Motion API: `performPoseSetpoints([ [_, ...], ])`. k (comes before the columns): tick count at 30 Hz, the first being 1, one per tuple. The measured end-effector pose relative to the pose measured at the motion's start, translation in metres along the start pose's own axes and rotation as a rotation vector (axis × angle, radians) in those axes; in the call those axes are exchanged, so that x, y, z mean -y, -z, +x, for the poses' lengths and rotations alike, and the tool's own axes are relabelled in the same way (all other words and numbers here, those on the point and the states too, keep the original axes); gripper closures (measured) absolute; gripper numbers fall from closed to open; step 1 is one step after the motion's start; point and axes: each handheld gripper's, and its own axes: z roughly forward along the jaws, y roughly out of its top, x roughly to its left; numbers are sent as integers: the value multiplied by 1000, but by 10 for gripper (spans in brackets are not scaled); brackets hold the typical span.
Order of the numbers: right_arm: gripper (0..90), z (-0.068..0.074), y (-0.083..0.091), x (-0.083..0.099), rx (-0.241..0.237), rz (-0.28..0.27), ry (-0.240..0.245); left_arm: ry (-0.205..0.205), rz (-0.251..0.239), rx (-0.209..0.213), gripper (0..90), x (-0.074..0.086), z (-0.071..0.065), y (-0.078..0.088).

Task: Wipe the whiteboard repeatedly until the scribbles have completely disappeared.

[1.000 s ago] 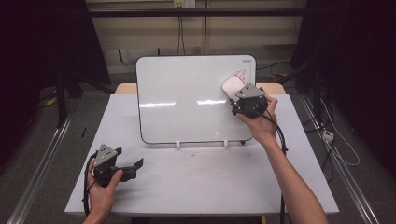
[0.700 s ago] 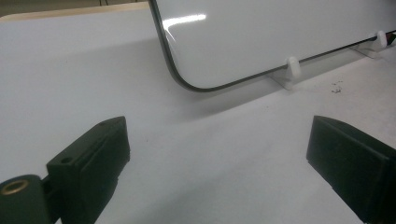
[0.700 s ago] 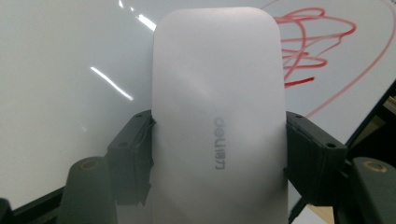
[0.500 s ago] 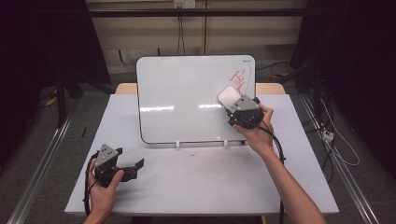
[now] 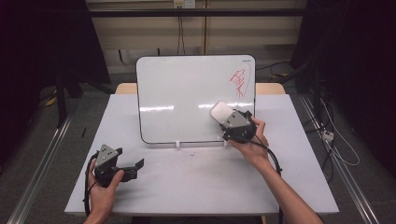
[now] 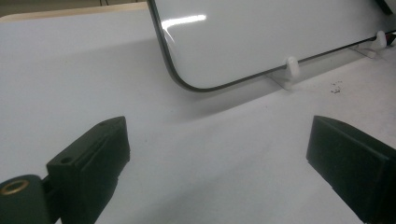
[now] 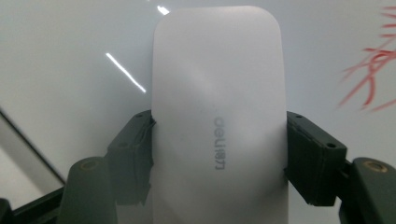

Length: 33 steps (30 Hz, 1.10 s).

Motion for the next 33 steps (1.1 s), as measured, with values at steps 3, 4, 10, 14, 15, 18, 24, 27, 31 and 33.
performPoseSetpoints([
  [3, 314, 1, 0, 1, -3, -1, 5, -3, 3, 0, 60, 0, 0, -1],
  [4, 314, 1, 0, 1, -3, -1, 5, 0, 2, 3, 60, 0, 0, -1],
  [10, 314, -7, 0, 1, -5, 0, -33, 3, -1, 0, 60, 1, 1, 0],
  [14, 314, -18, 1, 0, 12, -1, -71, 2, -3, 3, 60, 0, 1, 0],
  [15, 314, -24, 0, -2, 20, 3, -81, 3, -2, 4, 60, 0, 1, 0],
  [18, 314, -29, 0, -4, 26, 3, -96, 1, -2, 3, 60, 0, 1, 0],
  [24, 314, -45, -1, -12, 38, 12, -108, -1, 2, 1, 60, 0, 1, -1],
  [27, 314, -55, -3, -18, 45, 11, -121, -2, 1, 1, 60, 0, 1, 0],
  [31, 314, -65, -4, -23, 59, 8, -135, 2, 0, 3, 60, 1, 1, 0],
  [33, 314, -68, -5, -24, 62, 6, -144, 2, -1, 3, 60, 1, 1, 0],
])
